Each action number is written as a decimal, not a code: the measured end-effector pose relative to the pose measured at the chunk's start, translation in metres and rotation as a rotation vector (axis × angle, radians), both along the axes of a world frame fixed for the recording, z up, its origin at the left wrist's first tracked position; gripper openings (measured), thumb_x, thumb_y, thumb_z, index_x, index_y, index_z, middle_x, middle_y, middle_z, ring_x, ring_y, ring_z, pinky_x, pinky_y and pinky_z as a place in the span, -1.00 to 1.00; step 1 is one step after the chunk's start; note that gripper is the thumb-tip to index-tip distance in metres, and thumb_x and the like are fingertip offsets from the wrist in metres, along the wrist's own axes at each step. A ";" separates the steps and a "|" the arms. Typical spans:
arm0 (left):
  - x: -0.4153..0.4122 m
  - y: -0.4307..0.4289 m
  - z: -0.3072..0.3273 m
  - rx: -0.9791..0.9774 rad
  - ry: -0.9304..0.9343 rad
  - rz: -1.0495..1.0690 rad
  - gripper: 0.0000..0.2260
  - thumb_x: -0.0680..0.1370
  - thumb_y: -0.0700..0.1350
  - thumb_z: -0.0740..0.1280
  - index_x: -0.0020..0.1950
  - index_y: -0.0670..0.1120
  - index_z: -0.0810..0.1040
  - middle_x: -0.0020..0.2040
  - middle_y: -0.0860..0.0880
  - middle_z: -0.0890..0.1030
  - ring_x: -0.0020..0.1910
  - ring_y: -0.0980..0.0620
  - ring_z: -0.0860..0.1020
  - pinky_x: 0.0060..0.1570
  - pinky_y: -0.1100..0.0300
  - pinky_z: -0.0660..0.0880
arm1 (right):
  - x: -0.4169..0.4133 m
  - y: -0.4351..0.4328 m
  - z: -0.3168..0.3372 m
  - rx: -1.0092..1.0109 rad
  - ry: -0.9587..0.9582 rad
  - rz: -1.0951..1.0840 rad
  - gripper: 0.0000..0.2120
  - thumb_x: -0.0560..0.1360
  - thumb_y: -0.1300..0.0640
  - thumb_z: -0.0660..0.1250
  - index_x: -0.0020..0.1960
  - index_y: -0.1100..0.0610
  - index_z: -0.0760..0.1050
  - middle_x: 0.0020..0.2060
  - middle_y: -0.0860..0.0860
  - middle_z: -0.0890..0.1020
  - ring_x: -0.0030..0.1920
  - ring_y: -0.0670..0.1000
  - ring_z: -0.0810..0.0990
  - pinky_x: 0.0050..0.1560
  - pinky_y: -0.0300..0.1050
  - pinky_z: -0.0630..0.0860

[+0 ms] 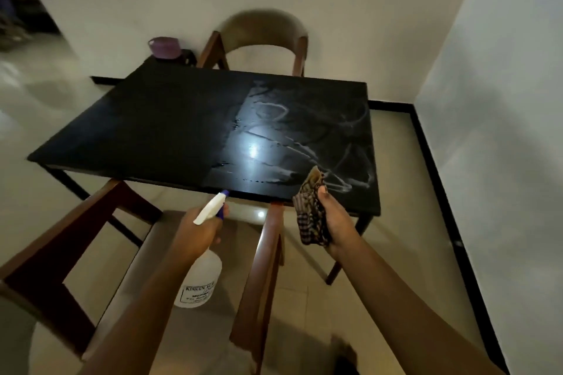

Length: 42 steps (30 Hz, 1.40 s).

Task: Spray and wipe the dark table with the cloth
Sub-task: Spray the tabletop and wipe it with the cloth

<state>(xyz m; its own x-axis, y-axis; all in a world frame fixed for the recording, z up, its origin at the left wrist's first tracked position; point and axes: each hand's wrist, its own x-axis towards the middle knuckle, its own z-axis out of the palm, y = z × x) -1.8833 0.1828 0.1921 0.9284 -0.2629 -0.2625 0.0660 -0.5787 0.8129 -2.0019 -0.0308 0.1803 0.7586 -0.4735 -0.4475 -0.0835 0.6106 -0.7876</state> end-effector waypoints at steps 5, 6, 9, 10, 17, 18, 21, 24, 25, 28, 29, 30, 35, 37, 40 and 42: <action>0.029 -0.025 -0.028 0.092 0.042 0.123 -0.62 0.56 -0.19 0.30 0.36 -0.19 0.37 -0.03 -0.17 0.54 -0.20 0.01 0.51 -0.25 0.21 0.50 | 0.065 -0.054 -0.012 -0.106 0.058 0.077 -0.61 0.59 -0.09 0.19 0.34 0.06 0.42 0.15 0.10 0.61 0.15 0.14 0.59 0.20 0.15 0.50; 0.035 -0.031 -0.033 0.089 0.046 0.174 -0.62 0.56 -0.19 0.30 0.37 -0.18 0.37 -0.06 -0.15 0.54 -0.19 0.01 0.51 -0.24 0.19 0.50 | 0.078 -0.065 -0.014 -0.133 0.062 0.105 -0.62 0.60 -0.07 0.18 0.34 0.07 0.42 0.14 0.10 0.62 0.15 0.12 0.59 0.23 0.16 0.48; 0.049 -0.051 -0.038 0.116 0.010 0.292 -0.70 0.56 -0.20 0.30 0.29 -0.18 0.44 -0.20 -0.02 0.48 -0.25 0.07 0.50 -0.30 0.22 0.47 | 0.115 -0.090 -0.012 -0.197 0.075 0.166 -0.65 0.62 -0.02 0.16 0.33 0.11 0.42 0.15 0.08 0.61 0.13 0.07 0.59 0.21 0.06 0.50; 0.052 -0.056 -0.040 0.123 -0.018 0.306 -0.73 0.55 -0.21 0.30 0.25 -0.18 0.48 -0.22 0.00 0.48 -0.25 0.07 0.51 -0.30 0.21 0.49 | 0.130 -0.096 -0.011 -0.236 0.083 0.191 -0.66 0.62 -0.01 0.16 0.33 0.11 0.42 0.14 0.06 0.61 0.10 0.05 0.59 0.15 0.01 0.53; 0.069 -0.052 -0.056 0.025 0.011 0.447 -0.78 0.52 -0.32 0.32 0.14 -0.15 0.51 -0.09 -0.14 0.56 -0.23 -0.01 0.52 -0.33 0.24 0.47 | 0.217 -0.080 -0.028 -1.037 0.113 0.415 -0.69 0.61 -0.10 0.15 0.21 0.05 0.47 -0.02 -0.04 0.55 0.00 -0.01 0.53 0.05 -0.05 0.48; 0.070 -0.050 -0.056 -0.019 0.014 0.473 -0.78 0.52 -0.35 0.31 0.12 -0.13 0.50 -0.10 -0.13 0.56 -0.24 -0.01 0.52 -0.37 0.31 0.47 | 0.226 -0.068 -0.037 -1.135 0.046 0.473 -0.72 0.60 -0.08 0.17 0.20 0.05 0.47 0.01 -0.02 0.56 0.03 -0.01 0.54 0.10 -0.03 0.50; 0.075 -0.045 -0.057 -0.118 -0.021 0.545 -0.77 0.53 -0.38 0.26 -0.01 -0.06 0.51 -0.22 -0.11 0.54 -0.33 0.02 0.52 -0.46 0.48 0.42 | 0.250 -0.022 -0.079 -1.411 -0.100 0.696 -0.64 0.58 0.04 0.24 0.35 0.12 0.41 0.32 0.08 0.46 0.37 0.04 0.36 0.40 -0.07 0.27; 0.091 -0.037 -0.060 -0.099 -0.019 0.561 -0.78 0.54 -0.37 0.23 -0.09 -0.05 0.50 -0.33 -0.07 0.46 -0.39 0.02 0.44 -0.51 0.47 0.39 | 0.266 0.024 -0.115 -1.678 -0.143 0.923 -0.55 0.59 0.08 0.23 0.45 0.12 0.30 0.47 0.10 0.30 0.49 0.09 0.20 0.44 -0.03 0.03; 0.099 -0.034 -0.063 -0.096 -0.009 0.567 -0.81 0.54 -0.37 0.22 -0.10 -0.09 0.50 -0.34 -0.09 0.45 -0.39 0.02 0.43 -0.52 0.47 0.38 | 0.270 0.036 -0.125 -1.774 -0.168 0.982 -0.53 0.58 0.06 0.25 0.45 0.12 0.30 0.47 0.11 0.30 0.48 0.10 0.22 0.43 0.01 0.04; 0.121 -0.027 -0.064 -0.096 -0.032 0.575 -0.85 0.55 -0.36 0.23 -0.06 -0.14 0.49 -0.35 -0.08 0.46 -0.40 0.04 0.44 -0.50 0.47 0.39 | 0.291 0.040 -0.129 -1.908 -0.231 0.998 -0.53 0.54 -0.06 0.26 0.38 0.11 0.39 0.40 0.10 0.41 0.41 0.11 0.35 0.38 0.13 0.28; 0.127 -0.025 -0.063 -0.097 -0.048 0.566 -0.84 0.55 -0.36 0.23 -0.04 -0.12 0.50 -0.34 -0.07 0.47 -0.40 0.04 0.46 -0.49 0.47 0.40 | 0.300 0.031 -0.126 -1.915 -0.201 0.933 -0.55 0.53 -0.08 0.23 0.35 0.10 0.42 0.37 0.10 0.45 0.39 0.11 0.38 0.34 0.12 0.32; 0.133 -0.023 -0.063 -0.099 -0.060 0.558 -0.83 0.55 -0.36 0.23 -0.03 -0.10 0.50 -0.33 -0.07 0.48 -0.41 0.05 0.49 -0.50 0.47 0.40 | 0.309 0.016 -0.127 -1.915 -0.122 0.849 -0.55 0.52 -0.09 0.22 0.32 0.11 0.45 0.35 0.11 0.47 0.37 0.12 0.40 0.31 0.12 0.34; 0.155 -0.013 -0.075 -0.118 -0.018 0.634 -0.85 0.56 -0.28 0.27 0.11 -0.26 0.51 -0.25 -0.17 0.52 -0.39 0.02 0.52 -0.52 0.49 0.39 | 0.329 -0.063 -0.128 -1.803 0.364 0.706 -0.38 0.52 -0.14 0.08 0.45 0.22 0.28 0.49 0.19 0.22 0.51 0.18 0.11 0.47 0.21 0.05; 0.158 -0.011 -0.082 -0.161 0.017 0.688 -0.84 0.56 -0.26 0.28 0.12 -0.23 0.51 -0.22 -0.15 0.52 -0.35 0.03 0.49 -0.51 0.50 0.40 | 0.324 -0.047 -0.127 -1.757 0.309 0.749 -0.29 0.50 -0.22 -0.05 0.49 0.20 0.21 0.52 0.18 0.13 0.53 0.16 0.01 0.48 0.16 -0.08; 0.160 -0.012 -0.086 -0.168 0.018 0.707 -0.76 0.56 -0.26 0.27 0.23 -0.23 0.46 -0.17 -0.24 0.53 -0.32 0.00 0.51 -0.48 0.49 0.42 | 0.307 0.011 -0.126 -1.747 0.037 0.944 -0.31 0.50 -0.22 -0.05 0.51 0.14 0.18 0.54 0.14 0.09 0.54 0.14 -0.04 0.47 0.17 -0.12; 0.160 -0.015 -0.087 -0.129 -0.002 0.688 -0.73 0.54 -0.29 0.27 0.24 -0.28 0.44 -0.20 -0.27 0.54 -0.33 -0.03 0.52 -0.48 0.47 0.44 | 0.296 0.039 -0.128 -1.771 -0.091 1.143 -0.39 0.57 -0.17 0.01 0.53 0.10 0.10 0.55 0.10 0.01 0.54 0.09 -0.12 0.50 0.18 -0.12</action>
<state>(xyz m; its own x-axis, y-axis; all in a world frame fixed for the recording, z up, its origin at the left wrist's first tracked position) -1.7238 0.1680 0.1049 0.8956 0.3561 -0.2665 0.3810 -0.3051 0.8728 -1.7059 0.0084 0.0526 0.9383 0.3295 -0.1047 0.2748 -0.8946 -0.3525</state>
